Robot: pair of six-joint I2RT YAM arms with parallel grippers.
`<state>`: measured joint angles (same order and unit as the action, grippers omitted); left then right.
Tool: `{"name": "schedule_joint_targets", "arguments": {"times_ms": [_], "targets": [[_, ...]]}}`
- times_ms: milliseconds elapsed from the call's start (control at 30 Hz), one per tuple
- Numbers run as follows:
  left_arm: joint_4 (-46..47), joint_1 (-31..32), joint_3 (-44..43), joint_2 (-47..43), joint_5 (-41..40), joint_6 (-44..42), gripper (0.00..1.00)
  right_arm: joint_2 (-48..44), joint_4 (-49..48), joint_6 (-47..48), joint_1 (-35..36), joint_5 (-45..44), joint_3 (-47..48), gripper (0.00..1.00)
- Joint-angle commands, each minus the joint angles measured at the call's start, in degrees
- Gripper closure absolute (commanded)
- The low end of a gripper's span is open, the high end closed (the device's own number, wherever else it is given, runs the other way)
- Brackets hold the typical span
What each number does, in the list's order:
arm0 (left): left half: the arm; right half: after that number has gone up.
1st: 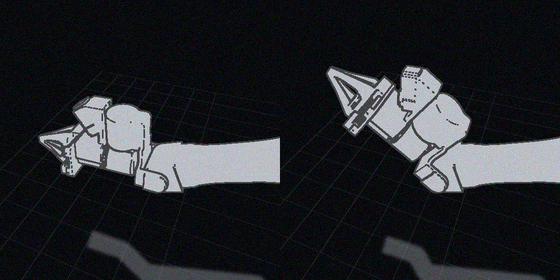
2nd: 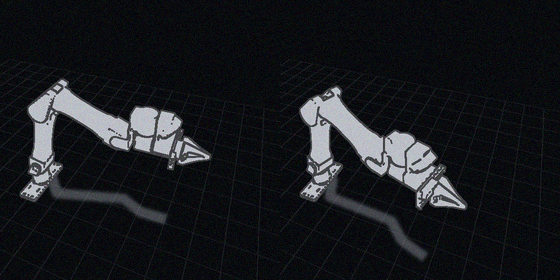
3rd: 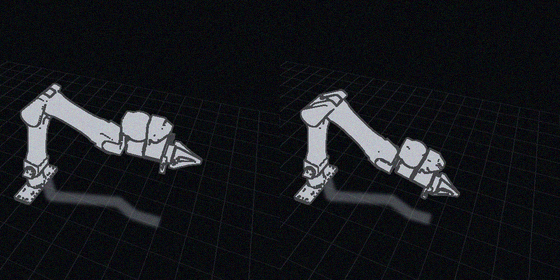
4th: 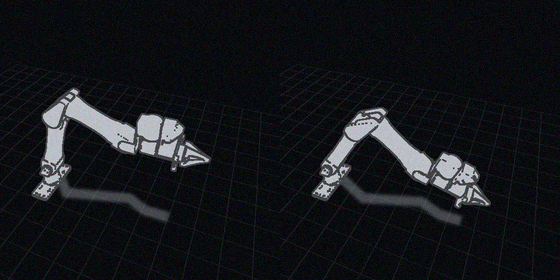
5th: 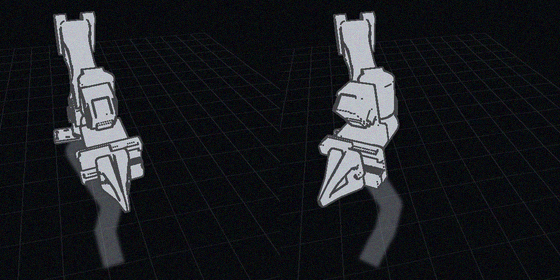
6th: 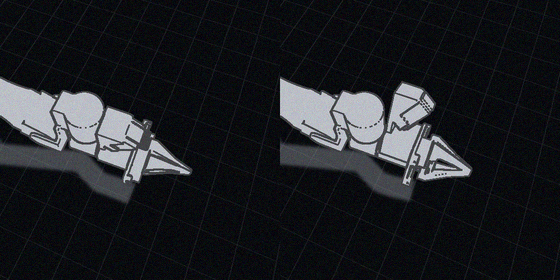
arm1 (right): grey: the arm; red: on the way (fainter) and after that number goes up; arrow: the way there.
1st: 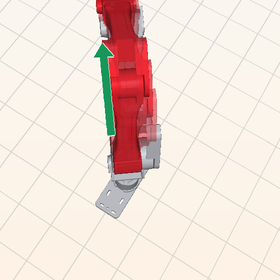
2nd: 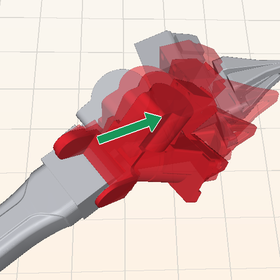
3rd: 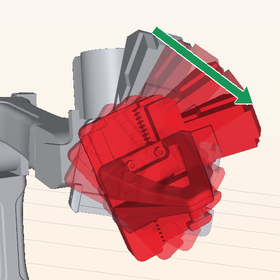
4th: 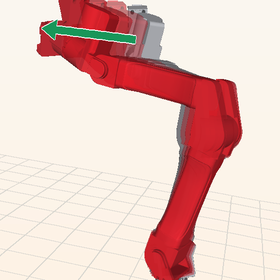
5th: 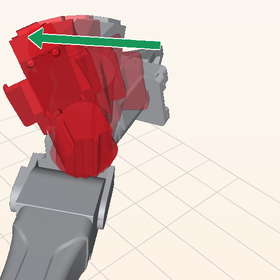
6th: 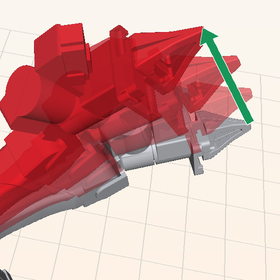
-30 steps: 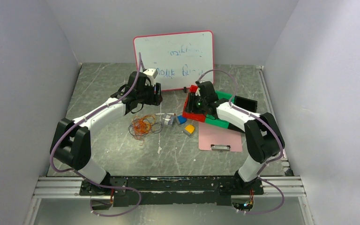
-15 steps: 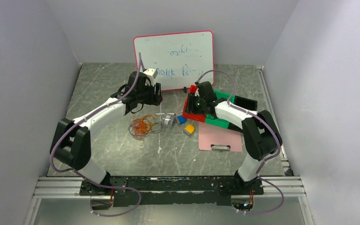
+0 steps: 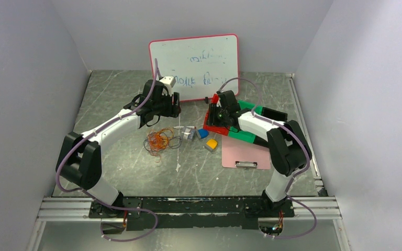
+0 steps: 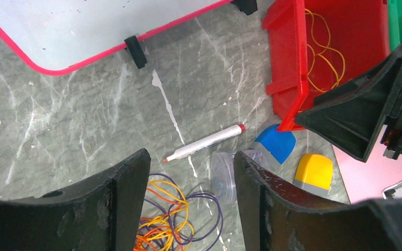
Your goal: Untangle the cables
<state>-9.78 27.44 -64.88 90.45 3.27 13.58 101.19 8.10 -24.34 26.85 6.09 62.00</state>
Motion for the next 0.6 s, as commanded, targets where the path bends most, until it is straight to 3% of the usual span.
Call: {"name": "schedule_joint_targets", "arguments": {"times_ms": [0, 267, 567], "targets": [[-1.6, -0.7, -1.5, -1.4, -2.8, 1.3, 0.35, -3.2, -2.4, 2.2, 0.0, -1.6, 0.8, 0.49], [-8.4, -3.2, 2.6, -5.6, -10.7, 8.0, 0.33, -10.4, -6.8, 7.6, 0.3, -0.9, -0.7, 0.47], [-10.8, -4.8, 11.1, -9.1, -11.2, 13.9, 0.33, -4.0, -4.7, 12.5, 7.3, 7.0, 8.2, 0.48]]}}
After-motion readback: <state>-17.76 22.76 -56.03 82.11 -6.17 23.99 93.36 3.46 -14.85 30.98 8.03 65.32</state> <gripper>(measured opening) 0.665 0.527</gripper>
